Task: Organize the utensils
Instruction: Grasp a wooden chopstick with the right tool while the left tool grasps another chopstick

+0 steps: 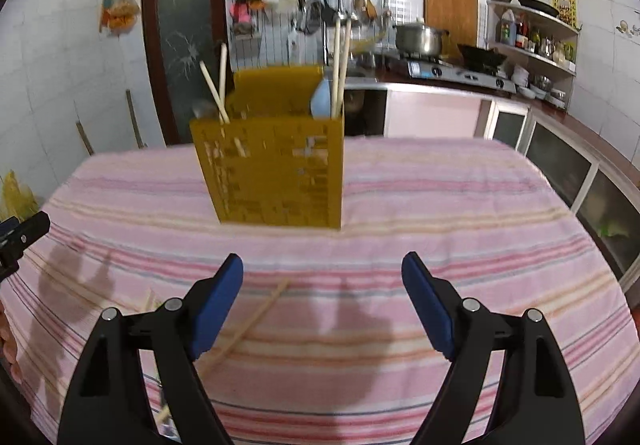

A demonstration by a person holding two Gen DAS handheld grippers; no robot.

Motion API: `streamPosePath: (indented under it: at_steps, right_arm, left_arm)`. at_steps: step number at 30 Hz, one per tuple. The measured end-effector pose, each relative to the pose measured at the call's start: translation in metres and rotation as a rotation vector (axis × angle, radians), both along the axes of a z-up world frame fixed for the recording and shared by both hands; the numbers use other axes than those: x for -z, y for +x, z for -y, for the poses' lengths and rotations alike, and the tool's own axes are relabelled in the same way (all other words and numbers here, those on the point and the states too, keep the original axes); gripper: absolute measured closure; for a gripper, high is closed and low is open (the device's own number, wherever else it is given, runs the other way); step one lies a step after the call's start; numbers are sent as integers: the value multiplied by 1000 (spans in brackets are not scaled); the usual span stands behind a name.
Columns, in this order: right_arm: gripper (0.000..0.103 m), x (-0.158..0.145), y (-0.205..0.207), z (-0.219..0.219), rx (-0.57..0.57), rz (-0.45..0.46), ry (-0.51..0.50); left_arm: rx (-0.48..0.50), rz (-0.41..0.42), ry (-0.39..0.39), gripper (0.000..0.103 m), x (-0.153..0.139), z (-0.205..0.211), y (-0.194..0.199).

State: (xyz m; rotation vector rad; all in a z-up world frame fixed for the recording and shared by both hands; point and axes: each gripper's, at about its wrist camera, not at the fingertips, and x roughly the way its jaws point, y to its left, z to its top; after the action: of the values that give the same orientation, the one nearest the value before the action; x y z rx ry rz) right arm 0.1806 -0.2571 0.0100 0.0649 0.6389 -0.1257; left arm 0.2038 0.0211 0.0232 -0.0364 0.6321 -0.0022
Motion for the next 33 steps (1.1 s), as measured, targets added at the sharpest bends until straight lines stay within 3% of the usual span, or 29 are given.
streamPosePath:
  at_steps: [10, 12, 17, 21, 22, 27, 33]
  right_arm:
    - [26, 47, 41, -26, -1, -202, -11]
    - [41, 54, 46, -31, -4, -233, -11]
    - [49, 65, 58, -35, 20, -295, 16]
    - [80, 63, 59, -36, -16, -307, 28]
    - [84, 63, 58, -34, -28, -310, 35]
    - [96, 63, 48, -19, -59, -307, 50]
    - [97, 64, 32, 3, -69, -305, 41]
  left_arm:
    - [14, -107, 15, 5, 41, 15, 17]
    - [15, -122, 6, 5, 45, 16, 17]
    - [20, -143, 14, 5, 49, 21, 18]
    - [30, -151, 24, 5, 49, 28, 18]
    - [35, -152, 25, 5, 48, 30, 17]
    - [62, -180, 24, 5, 50, 44, 15]
    - [95, -193, 45, 6, 54, 63, 10]
